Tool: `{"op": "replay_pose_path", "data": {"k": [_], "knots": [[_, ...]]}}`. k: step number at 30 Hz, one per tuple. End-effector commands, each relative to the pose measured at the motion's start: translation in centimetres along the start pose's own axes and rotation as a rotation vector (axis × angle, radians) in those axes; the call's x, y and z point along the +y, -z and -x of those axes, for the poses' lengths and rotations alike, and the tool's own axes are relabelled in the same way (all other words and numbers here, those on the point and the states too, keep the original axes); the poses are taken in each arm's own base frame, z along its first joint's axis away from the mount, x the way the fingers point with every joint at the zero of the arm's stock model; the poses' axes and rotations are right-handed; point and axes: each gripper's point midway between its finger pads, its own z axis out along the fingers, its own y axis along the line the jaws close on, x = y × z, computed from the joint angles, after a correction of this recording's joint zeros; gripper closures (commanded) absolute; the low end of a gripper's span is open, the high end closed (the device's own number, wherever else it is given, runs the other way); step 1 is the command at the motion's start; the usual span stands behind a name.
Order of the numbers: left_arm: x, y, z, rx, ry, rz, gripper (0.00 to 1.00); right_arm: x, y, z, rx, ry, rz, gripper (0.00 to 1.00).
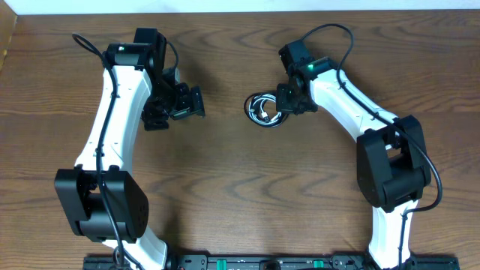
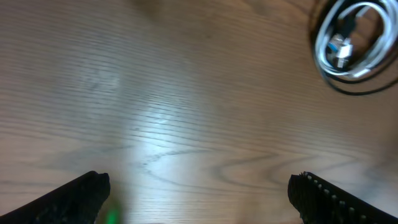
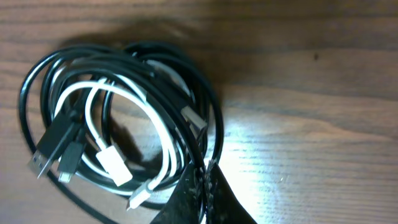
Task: Untangle cables
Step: 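Lower the right gripper onto the bundle and grasp a black cable, then lift the black cable with the right gripper, pulling it up and right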
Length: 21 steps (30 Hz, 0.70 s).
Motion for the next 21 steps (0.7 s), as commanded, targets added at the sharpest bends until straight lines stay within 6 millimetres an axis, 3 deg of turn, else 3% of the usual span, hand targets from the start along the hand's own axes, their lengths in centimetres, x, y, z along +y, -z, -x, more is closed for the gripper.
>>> {"op": "replay_pose_path", "data": {"k": [1, 8, 16, 21], "knots": [[-1.8, 0.0, -0.5, 0.034, 0.014, -0.106, 0.02, 3.2, 4.9, 1.5, -0.060, 0.069, 0.169, 0.99], [-2.6, 0.0, -0.9, 0.049, 0.003, -0.141, 0.02, 7.0, 16.3, 2.4, -0.236, 0.141, 0.402, 0.99], [-4.4, -0.5, -1.6, 0.056, -0.056, -0.136, 0.02, 8.2, 30.6, 1.7, -0.563, 0.191, 0.560, 0.99], [-5.6, -0.8, -1.9, 0.051, -0.096, -0.139, 0.02, 8.3, 38.0, 0.6, -0.749, 0.220, 0.652, 0.99]]}}
